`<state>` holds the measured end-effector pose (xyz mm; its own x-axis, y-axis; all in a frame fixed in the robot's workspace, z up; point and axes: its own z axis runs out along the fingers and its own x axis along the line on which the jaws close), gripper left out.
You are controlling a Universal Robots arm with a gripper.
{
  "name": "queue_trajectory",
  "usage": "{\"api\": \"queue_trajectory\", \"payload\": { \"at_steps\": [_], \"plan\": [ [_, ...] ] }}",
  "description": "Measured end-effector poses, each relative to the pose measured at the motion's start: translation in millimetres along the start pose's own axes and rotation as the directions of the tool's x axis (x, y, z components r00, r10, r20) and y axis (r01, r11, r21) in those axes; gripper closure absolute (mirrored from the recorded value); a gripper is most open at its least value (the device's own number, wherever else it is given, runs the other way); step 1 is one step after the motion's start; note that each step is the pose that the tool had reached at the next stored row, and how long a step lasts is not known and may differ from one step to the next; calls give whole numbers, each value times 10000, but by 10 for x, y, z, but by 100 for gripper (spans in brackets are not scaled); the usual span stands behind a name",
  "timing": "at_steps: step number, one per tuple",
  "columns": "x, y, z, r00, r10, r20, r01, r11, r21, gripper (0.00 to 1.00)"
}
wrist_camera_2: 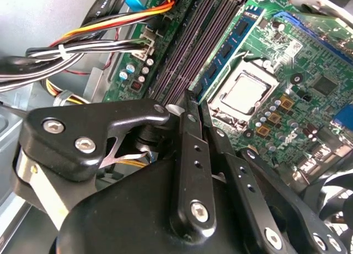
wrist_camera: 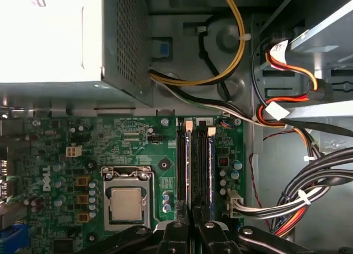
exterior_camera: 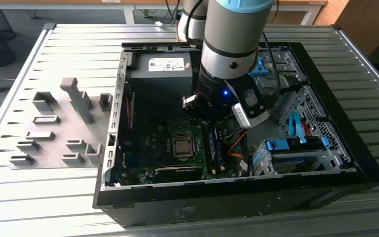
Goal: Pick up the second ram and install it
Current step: 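Insert the second ram into the second slot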
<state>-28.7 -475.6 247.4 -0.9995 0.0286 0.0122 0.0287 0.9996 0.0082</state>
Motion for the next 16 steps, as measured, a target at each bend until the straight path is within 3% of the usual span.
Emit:
{"api": "queue_trajectory", "payload": {
  "at_steps": [11,16],
  "plan": [
    [4,0,28,10000,3,1,-3,10000,-3,86],
    [3,-22,78,10000,5,-1,-5,10000,0,86]
  ]
}}
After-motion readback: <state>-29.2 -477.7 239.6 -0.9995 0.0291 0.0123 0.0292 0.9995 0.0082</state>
